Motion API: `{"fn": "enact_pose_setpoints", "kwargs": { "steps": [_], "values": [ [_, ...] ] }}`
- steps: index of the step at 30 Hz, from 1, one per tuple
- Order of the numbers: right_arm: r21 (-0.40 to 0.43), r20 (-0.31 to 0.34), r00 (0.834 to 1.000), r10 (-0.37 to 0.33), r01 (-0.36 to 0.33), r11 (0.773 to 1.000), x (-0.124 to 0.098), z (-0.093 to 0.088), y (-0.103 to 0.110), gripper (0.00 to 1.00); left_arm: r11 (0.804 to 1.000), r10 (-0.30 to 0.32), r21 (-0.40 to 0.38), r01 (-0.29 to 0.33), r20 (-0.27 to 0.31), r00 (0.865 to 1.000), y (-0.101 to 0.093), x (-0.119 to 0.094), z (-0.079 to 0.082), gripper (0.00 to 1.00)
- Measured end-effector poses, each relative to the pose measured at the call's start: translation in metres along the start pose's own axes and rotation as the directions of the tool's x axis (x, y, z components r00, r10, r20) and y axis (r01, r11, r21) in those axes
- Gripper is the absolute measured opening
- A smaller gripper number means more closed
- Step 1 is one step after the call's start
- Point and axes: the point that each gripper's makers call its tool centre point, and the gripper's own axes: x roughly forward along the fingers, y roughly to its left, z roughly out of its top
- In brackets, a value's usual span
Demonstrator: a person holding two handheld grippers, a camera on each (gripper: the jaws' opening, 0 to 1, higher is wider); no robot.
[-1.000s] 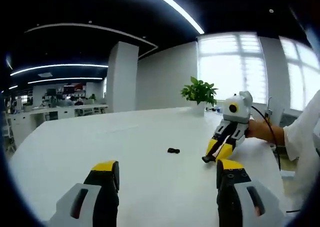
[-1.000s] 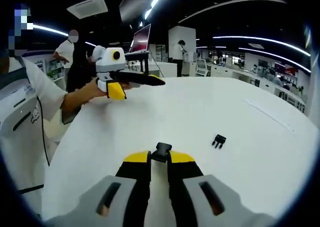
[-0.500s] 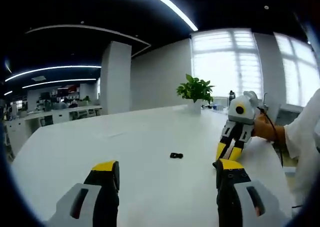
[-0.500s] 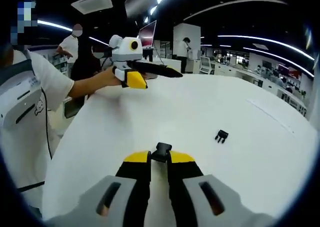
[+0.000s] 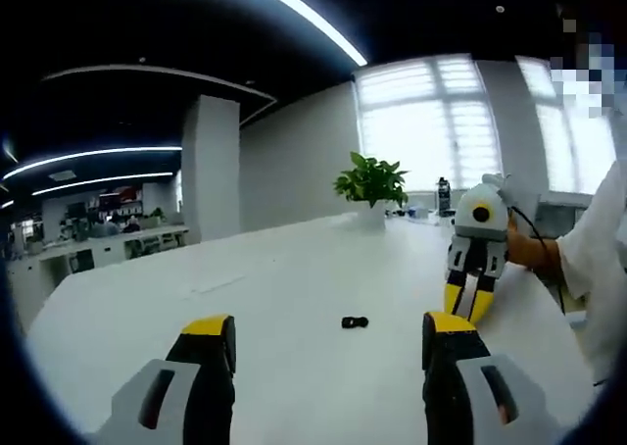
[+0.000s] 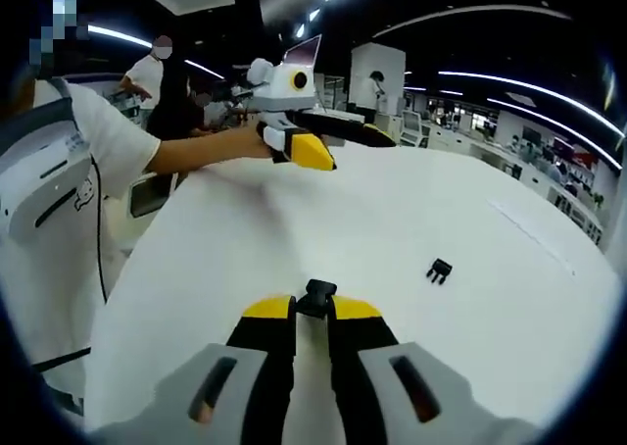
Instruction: Snap the two parts of the plastic buckle together until the buckle closes and remains connected.
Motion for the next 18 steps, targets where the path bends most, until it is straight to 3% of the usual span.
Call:
{"fn": "enact_pose_setpoints", "kwargs": {
  "steps": [7,18],
  "values": [
    [-0.014,0.004,1.0,0.01,-0.01,1.0,-0.002,0.0,0.005,0.12,0.995,-0.095,-0.007,0.095,0.002,0.995,-0.006,0.02,-0.002,0.79],
    [-0.006,0.004,1.0,0.021,-0.021,1.0,-0.002,-0.006,0.004,0.12,0.987,-0.159,0.022,0.159,-0.022,0.987,-0.005,0.043,-0.01,0.8]
  ]
}}
